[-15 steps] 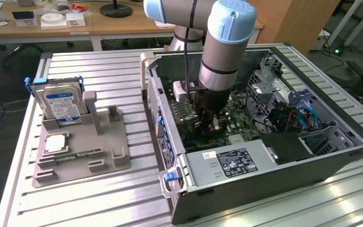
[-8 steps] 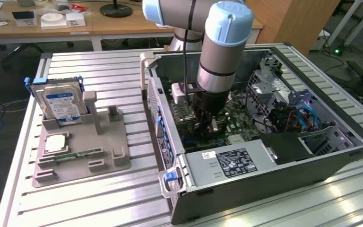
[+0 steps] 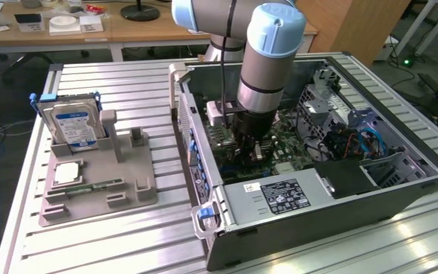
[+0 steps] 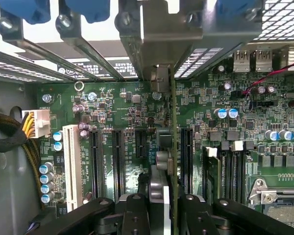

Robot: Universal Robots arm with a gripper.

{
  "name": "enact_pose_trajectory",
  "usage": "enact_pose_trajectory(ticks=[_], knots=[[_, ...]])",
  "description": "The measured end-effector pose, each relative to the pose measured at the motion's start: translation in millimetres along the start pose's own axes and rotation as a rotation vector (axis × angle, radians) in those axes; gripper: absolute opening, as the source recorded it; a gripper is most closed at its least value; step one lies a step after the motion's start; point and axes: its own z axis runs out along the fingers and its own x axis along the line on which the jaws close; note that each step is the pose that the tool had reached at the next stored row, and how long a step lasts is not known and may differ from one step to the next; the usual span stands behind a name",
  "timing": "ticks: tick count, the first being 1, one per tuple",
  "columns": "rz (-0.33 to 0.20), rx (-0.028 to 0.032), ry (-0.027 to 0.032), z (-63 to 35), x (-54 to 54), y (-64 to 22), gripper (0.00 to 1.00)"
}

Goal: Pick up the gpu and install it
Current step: 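Insert the gpu into the slot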

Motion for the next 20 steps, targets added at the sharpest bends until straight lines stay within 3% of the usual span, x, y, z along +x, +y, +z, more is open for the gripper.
enact_pose_trajectory(ticks=[1, 3, 4, 8, 20], knots=[[0.0, 0.0, -0.002, 0.0, 0.0, 0.1, 0.28], [0.001, 0.0004, -0.0124, 0.7, -0.1, 0.2, 0.29], [0.0, -0.0002, -0.0141, -0.2, 0.0, 0.2, 0.35], [0.0, -0.0009, -0.0225, -11.2, 0.3, 0.1, 0.35], [0.0, -0.001, -0.0265, -52.2, 0.6, -0.3, 0.35]])
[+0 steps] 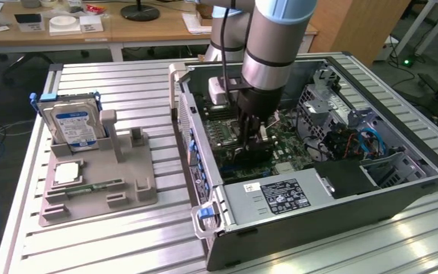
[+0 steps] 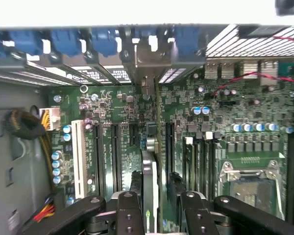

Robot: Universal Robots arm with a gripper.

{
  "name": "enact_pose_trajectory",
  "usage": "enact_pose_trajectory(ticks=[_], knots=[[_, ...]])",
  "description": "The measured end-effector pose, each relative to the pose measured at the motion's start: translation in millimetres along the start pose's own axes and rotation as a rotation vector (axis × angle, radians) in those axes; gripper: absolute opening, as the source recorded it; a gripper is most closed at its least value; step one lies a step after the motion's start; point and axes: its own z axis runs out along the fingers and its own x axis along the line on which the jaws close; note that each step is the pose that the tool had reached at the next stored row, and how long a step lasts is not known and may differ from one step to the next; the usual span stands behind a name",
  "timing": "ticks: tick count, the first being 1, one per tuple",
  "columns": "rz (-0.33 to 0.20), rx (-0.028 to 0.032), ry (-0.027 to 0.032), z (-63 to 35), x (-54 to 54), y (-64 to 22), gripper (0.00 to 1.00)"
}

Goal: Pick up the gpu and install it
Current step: 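Insert the gpu into the slot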

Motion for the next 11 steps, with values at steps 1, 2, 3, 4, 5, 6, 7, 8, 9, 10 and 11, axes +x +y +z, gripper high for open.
enact_pose_trajectory(ticks=[1, 2, 3, 4, 5, 6, 7, 8, 9, 10, 11], knots=[[0.0, 0.0, 0.0001, -3.6, -0.1, 0.0, 0.35], [0.0, 0.0, 0.0001, -7.5, -0.1, -0.1, 0.35], [0.0, -0.0001, 0.0001, -11.4, -0.2, -0.1, 0.35], [0.0, -0.0001, 0.0002, -15.0, -0.3, -0.1, 0.35], [0.0, 0.0, 0.0001, -17.7, -0.3, -0.2, 0.35], [0.0, 0.0, 0.0001, -18.8, -0.3, -0.1, 0.35], [0.0, 0.0, -0.0013, -18.8, -0.3, -0.2, 0.33], [0.0, -0.0002, -0.0028, -18.9, -0.3, -0.1, 0.33], [0.0, -0.0003, -0.0044, -18.9, -0.3, -0.1, 0.27], [0.0, -0.0003, -0.0061, -18.9, -0.3, -0.2, 0.21], [0.0, -0.0004, -0.0078, -18.9, -0.3, -0.1, 0.21]])
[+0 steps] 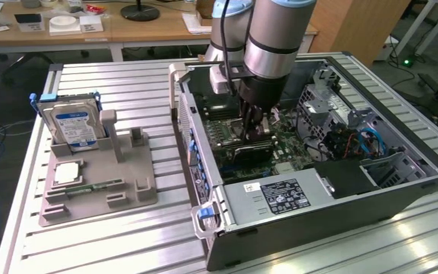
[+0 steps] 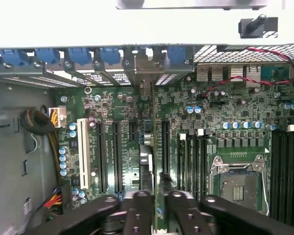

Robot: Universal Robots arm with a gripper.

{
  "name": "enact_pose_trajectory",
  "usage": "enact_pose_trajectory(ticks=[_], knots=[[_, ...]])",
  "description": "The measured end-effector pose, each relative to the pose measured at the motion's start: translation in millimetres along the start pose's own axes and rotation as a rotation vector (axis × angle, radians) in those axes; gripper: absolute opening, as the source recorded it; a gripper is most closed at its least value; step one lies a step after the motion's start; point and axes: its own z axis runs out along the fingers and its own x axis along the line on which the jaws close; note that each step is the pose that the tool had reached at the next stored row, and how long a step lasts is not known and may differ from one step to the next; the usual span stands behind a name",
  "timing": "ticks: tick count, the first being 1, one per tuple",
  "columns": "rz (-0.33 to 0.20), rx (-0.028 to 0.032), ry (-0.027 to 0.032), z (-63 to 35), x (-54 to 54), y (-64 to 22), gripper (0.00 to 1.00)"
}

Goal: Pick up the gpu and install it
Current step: 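Insert the gpu into the slot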

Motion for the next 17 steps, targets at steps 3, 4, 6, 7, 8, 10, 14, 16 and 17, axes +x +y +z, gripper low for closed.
enact_pose_trajectory(ticks=[3, 4, 6, 7, 8, 10, 14, 16, 17], knots=[[0.0, -0.0003, -0.0051, 0.0, 0.0, 0.0, 0.1], [0.0, -0.0004, -0.0068, 0.0, 0.0, 0.0, 0.1], [0.0, -0.0005, -0.0102, 0.0, 0.0, 0.0, 0.1], [0.0, -0.0005, -0.0119, 0.0, 0.0, 0.0, 0.1], [0.0, -0.0007, -0.0137, 0.0, 0.0, 0.0, 0.1], [0.0, -0.0009, -0.017, 0.0, 0.0, 0.0, 0.1], [0.0, -0.0012, -0.0238, 0.0, 0.0, 0.0, 0.1], [0.0, -0.0013, -0.0273, 0.0, 0.0, 0.0, 0.1], [0.0, -0.0014, -0.029, 0.0, 0.0, 0.0, 0.1]])
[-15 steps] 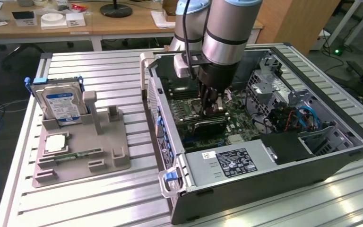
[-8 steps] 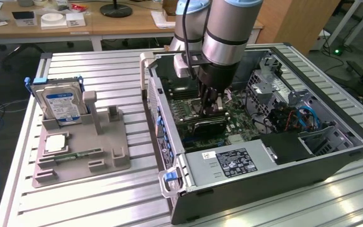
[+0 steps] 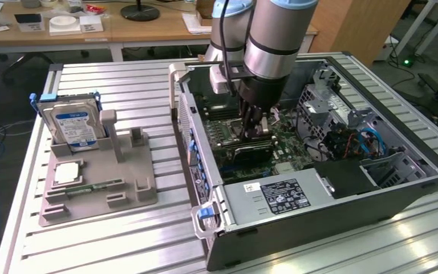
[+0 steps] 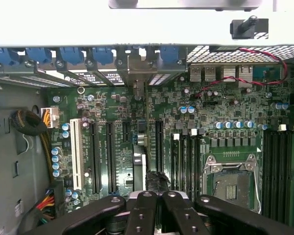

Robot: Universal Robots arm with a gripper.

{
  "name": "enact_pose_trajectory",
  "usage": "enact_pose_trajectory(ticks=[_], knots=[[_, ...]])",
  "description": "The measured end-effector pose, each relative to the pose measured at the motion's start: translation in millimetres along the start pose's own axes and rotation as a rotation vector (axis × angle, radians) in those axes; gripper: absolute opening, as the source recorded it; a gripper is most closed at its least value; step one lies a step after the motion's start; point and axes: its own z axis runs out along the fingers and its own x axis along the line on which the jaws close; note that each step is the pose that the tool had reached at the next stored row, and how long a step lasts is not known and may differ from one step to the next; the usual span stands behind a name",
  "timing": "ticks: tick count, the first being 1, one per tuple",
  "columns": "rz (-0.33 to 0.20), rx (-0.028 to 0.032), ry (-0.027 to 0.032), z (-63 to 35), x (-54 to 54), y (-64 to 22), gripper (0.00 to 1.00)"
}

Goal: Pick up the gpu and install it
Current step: 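Insert the gpu into the slot, then press down on the gpu until it lock into place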

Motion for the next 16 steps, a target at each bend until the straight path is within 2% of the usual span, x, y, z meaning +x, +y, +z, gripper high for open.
enact_pose_trajectory(ticks=[11, 16], knots=[[0.0, -0.001, -0.0188, 0.0, 0.0, 0.0, 0.1], [0.0, -0.001, -0.0194, 0.0, 0.0, 0.1, 0.1]])
